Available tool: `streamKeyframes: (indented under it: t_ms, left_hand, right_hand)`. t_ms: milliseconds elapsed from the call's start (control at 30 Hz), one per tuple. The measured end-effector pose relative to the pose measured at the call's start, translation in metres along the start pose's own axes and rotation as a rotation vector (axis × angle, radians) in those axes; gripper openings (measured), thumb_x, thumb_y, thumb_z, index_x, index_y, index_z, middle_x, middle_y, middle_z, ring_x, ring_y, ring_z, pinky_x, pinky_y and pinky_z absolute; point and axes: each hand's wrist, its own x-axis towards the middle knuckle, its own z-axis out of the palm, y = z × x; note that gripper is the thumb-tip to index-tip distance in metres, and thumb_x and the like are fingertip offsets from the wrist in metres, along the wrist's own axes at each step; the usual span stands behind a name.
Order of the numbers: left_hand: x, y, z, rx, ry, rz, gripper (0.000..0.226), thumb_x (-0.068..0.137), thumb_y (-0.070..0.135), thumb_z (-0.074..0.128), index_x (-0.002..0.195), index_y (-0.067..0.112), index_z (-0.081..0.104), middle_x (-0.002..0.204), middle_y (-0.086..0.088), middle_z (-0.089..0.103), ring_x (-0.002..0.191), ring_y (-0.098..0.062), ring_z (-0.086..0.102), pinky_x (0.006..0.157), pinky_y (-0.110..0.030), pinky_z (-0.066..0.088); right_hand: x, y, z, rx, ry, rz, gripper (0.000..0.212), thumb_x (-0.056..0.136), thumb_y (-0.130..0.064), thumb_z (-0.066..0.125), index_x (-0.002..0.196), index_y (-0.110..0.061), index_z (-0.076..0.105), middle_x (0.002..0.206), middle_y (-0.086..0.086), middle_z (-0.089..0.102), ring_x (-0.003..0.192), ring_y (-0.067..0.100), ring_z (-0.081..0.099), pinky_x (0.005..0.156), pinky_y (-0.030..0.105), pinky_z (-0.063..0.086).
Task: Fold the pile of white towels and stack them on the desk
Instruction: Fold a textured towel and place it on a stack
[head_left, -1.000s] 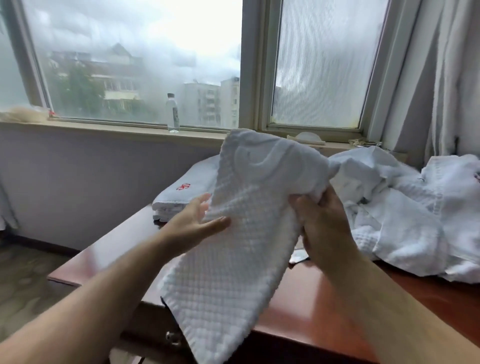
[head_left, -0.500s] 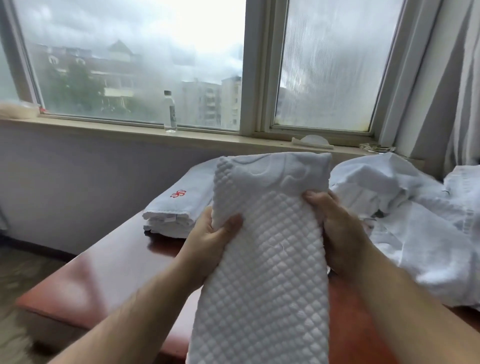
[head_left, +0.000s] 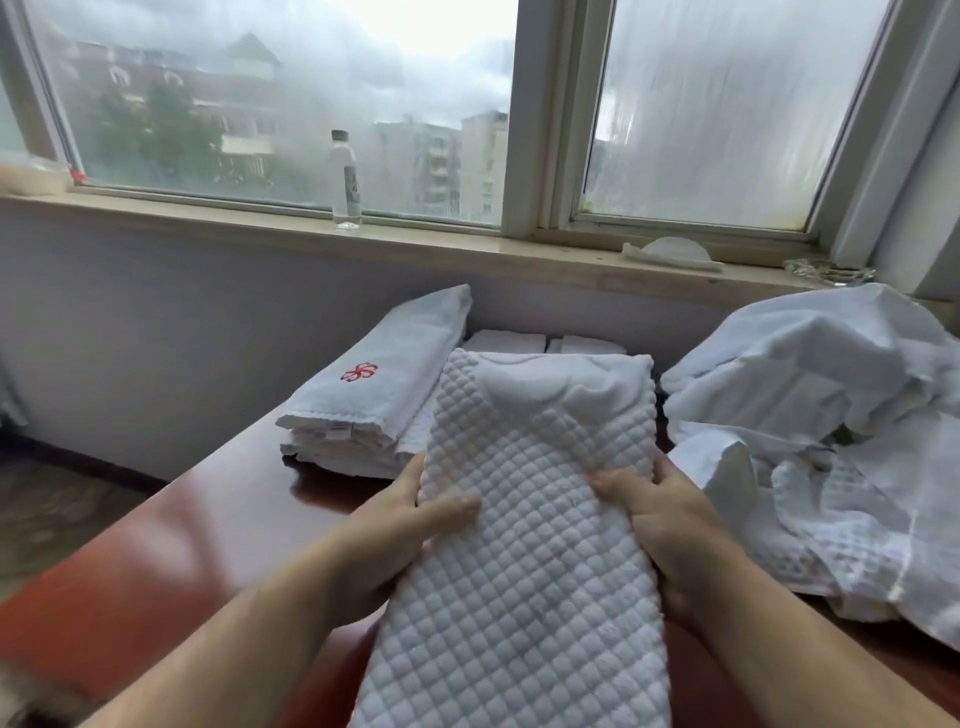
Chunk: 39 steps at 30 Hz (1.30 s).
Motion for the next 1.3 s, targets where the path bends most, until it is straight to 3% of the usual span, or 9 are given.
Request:
streamKeyframes:
  t_ms: [267, 400, 533, 667, 867, 1000, 1200, 1233, 1300]
  left_hand:
    - [0.035, 0.055, -0.004, 0.076, 0.091, 0.12, 0.064, 0.08, 0.024, 0.08, 0.137, 0.029, 0.051, 0.119, -0.008, 0.073, 0.106, -0.031, 0.072, 0.078, -0.043, 0.061]
    - [0.06, 0.096, -0.014, 0.242, 0.162, 0.055, 0.06, 0.088, 0.036, 0.073, 0.142, 0.026, 0.049, 0.127, -0.004, 0.07, 0.113, -0.028, 0.068, 0.101, -0.054, 0.052]
    - [0.072, 0.08, -0.022, 0.803, 0.39, -0.145, 0.028, 0.091, 0.03, 0.066, 0.118, 0.024, 0.062, 0.103, -0.001, 0.072, 0.09, -0.019, 0.071, 0.075, -0.036, 0.062]
    - [0.084, 0.054, -0.032, 0.684, 0.461, -0.129, 0.017, 0.092, 0.014, 0.06, 0.108, 0.011, 0.056, 0.101, -0.015, 0.068, 0.079, -0.028, 0.072, 0.07, -0.048, 0.063]
    - [0.089, 0.047, -0.04, 0.574, 0.467, -0.067, 0.059, 0.088, 0.007, 0.061, 0.126, 0.048, 0.04, 0.106, -0.004, 0.066, 0.081, -0.027, 0.07, 0.066, -0.05, 0.063]
    - [0.087, 0.042, -0.043, 0.773, 0.453, -0.014, 0.066, 0.088, 0.018, 0.059, 0.136, 0.059, 0.038, 0.068, 0.013, 0.066, 0.064, -0.012, 0.065, 0.075, -0.045, 0.062]
    - [0.072, 0.052, -0.033, 1.165, 0.747, 0.009, 0.056, 0.086, 0.039, 0.061, 0.141, 0.036, 0.049, 0.121, 0.0, 0.06, 0.111, -0.02, 0.058, 0.093, -0.035, 0.045]
    - [0.069, 0.054, -0.028, 1.165, 0.77, 0.05, 0.052, 0.087, 0.038, 0.062, 0.138, 0.033, 0.052, 0.119, -0.001, 0.057, 0.11, -0.02, 0.056, 0.094, -0.036, 0.044]
    - [0.064, 0.057, -0.011, 1.135, 0.729, 0.135, 0.041, 0.088, 0.034, 0.062, 0.128, 0.032, 0.059, 0.112, 0.002, 0.054, 0.1, -0.016, 0.054, 0.088, -0.032, 0.042]
  right_hand:
    - [0.051, -0.047, 0.023, -0.011, 0.056, -0.096, 0.024, 0.09, -0.004, 0.066, 0.11, -0.019, 0.067, 0.089, 0.011, 0.078, 0.076, 0.031, 0.077, 0.055, 0.04, 0.061]
    - [0.127, -0.094, 0.04, 0.013, 0.12, -0.172, 0.022, 0.091, -0.007, 0.064, 0.113, -0.011, 0.068, 0.092, 0.013, 0.078, 0.074, 0.03, 0.076, 0.055, 0.04, 0.061]
    - [0.195, -0.077, 0.041, -0.236, -0.037, 0.081, 0.034, 0.104, -0.026, 0.052, 0.126, -0.004, 0.066, 0.115, 0.02, 0.073, 0.099, 0.036, 0.073, 0.076, 0.049, 0.062]
    - [0.233, -0.037, 0.034, -0.386, 0.101, 0.169, 0.038, 0.102, -0.028, 0.059, 0.128, -0.001, 0.06, 0.103, 0.016, 0.074, 0.083, 0.032, 0.075, 0.071, 0.045, 0.063]
    - [0.255, -0.03, 0.04, -0.686, 0.173, 0.063, 0.033, 0.095, -0.022, 0.059, 0.119, 0.0, 0.061, 0.114, 0.02, 0.068, 0.1, 0.034, 0.067, 0.093, 0.05, 0.057]
    - [0.252, -0.029, 0.033, -0.661, 0.131, 0.057, 0.031, 0.09, -0.02, 0.059, 0.114, -0.001, 0.063, 0.116, 0.02, 0.067, 0.107, 0.04, 0.065, 0.095, 0.059, 0.054]
    - [0.212, -0.042, 0.006, -0.583, 0.129, -0.043, 0.042, 0.093, -0.016, 0.06, 0.132, -0.015, 0.043, 0.097, 0.014, 0.069, 0.084, 0.03, 0.071, 0.079, 0.05, 0.063]
    - [0.2, -0.046, -0.002, -0.584, 0.137, -0.052, 0.033, 0.095, -0.018, 0.06, 0.098, -0.028, 0.029, 0.099, 0.011, 0.066, 0.08, 0.026, 0.07, 0.07, 0.043, 0.063]
    - [0.172, -0.053, -0.02, -0.596, 0.166, -0.096, 0.015, 0.096, -0.018, 0.06, 0.111, -0.014, 0.059, 0.102, 0.007, 0.065, 0.078, 0.022, 0.069, 0.062, 0.032, 0.059]
